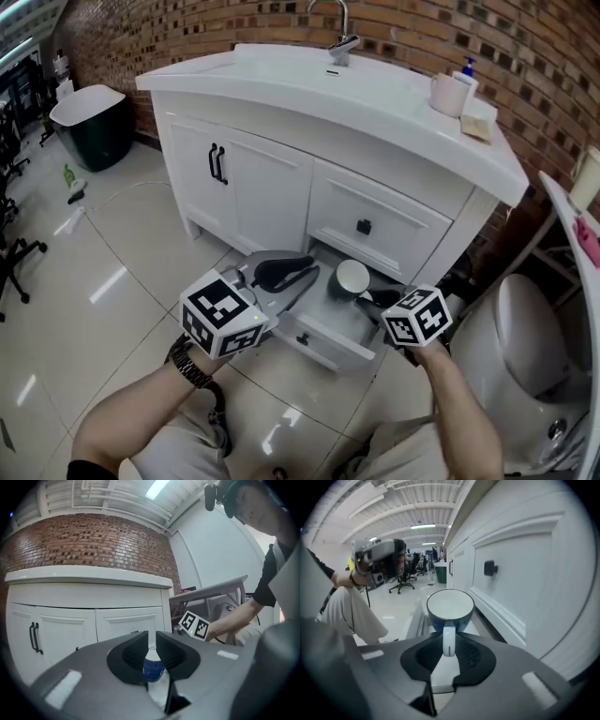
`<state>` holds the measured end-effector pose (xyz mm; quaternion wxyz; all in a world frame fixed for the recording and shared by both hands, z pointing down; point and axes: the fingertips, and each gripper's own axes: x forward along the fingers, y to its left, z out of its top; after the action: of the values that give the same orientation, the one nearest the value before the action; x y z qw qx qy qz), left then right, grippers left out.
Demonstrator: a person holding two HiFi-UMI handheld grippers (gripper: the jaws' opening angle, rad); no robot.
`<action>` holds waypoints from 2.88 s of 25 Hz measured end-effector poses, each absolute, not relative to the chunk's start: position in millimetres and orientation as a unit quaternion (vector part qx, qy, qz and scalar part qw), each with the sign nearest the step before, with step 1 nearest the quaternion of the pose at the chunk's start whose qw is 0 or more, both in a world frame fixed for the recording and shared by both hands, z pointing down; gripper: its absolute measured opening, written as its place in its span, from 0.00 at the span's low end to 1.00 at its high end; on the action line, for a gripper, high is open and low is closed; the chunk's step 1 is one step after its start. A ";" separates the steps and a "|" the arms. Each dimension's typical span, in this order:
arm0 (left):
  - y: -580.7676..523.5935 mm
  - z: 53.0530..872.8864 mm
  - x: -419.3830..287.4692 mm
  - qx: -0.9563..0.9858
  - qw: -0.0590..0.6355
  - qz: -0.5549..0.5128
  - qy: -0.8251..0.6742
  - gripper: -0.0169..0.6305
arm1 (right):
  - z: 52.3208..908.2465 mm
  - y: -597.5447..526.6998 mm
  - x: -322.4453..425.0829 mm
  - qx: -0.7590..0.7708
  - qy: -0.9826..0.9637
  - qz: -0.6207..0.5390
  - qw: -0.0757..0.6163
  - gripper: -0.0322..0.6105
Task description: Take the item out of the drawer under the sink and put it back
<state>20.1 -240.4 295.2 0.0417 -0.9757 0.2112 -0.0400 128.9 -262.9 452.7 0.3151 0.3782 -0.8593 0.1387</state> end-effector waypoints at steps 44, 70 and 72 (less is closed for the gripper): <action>-235.9 308.4 9.2 -0.973 0.032 -0.055 0.222 0.14 | 482.1 -247.4 154.5 0.398 -0.826 0.167 0.362 0.16; -229.2 299.5 7.9 -0.975 0.037 -0.049 0.215 0.12 | 448.8 -250.3 169.7 0.426 -0.825 0.115 0.352 0.34; -224.9 304.7 10.8 -0.976 0.039 -0.056 0.208 0.12 | 392.4 -233.2 168.9 0.448 -0.854 0.074 0.254 0.18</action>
<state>10.8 -224.9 304.7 0.0386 -0.9757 0.2080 -0.0564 168.9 -233.2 392.4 0.2535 0.4476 -0.8544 0.0736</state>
